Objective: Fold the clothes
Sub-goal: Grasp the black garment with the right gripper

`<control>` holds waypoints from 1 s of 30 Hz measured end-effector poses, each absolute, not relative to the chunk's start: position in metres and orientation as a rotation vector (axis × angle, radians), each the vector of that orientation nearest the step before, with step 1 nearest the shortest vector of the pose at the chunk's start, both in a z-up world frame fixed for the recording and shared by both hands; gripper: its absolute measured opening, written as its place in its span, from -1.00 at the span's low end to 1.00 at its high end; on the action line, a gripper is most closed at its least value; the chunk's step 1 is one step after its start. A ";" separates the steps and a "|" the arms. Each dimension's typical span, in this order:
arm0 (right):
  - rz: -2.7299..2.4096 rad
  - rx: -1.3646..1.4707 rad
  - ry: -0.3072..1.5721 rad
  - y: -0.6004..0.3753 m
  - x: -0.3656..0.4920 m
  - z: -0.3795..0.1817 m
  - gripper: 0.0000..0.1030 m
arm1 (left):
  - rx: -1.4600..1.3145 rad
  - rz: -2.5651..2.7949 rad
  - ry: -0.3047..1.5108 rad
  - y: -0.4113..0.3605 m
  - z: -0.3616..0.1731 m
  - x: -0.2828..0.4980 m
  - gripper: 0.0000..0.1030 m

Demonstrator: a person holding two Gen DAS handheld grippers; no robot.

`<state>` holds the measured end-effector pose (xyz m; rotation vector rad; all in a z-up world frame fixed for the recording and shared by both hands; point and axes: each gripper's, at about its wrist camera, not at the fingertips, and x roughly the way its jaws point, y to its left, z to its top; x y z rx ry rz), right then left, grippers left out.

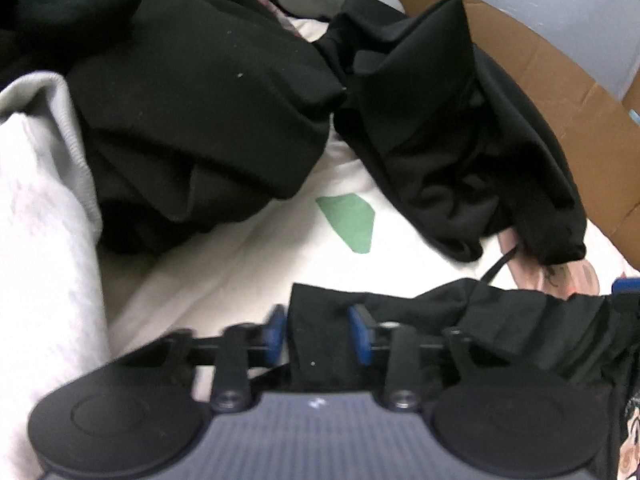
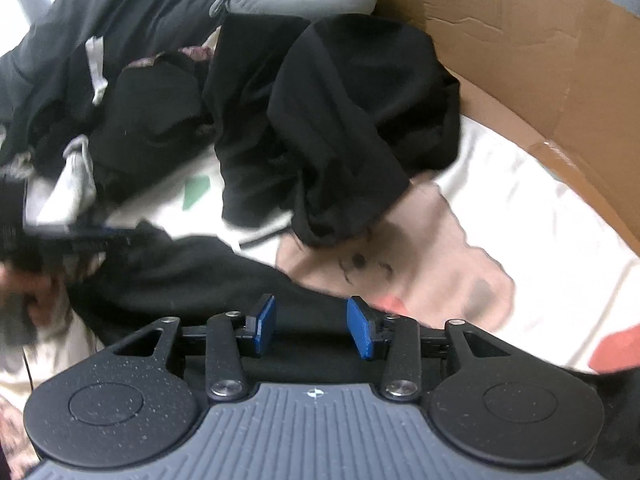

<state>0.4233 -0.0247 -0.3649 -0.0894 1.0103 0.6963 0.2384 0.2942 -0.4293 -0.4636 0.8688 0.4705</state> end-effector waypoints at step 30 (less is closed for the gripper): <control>0.841 -0.425 1.009 0.077 0.444 -0.385 -1.00 | -0.326 0.700 0.634 0.330 -0.358 0.195 -0.97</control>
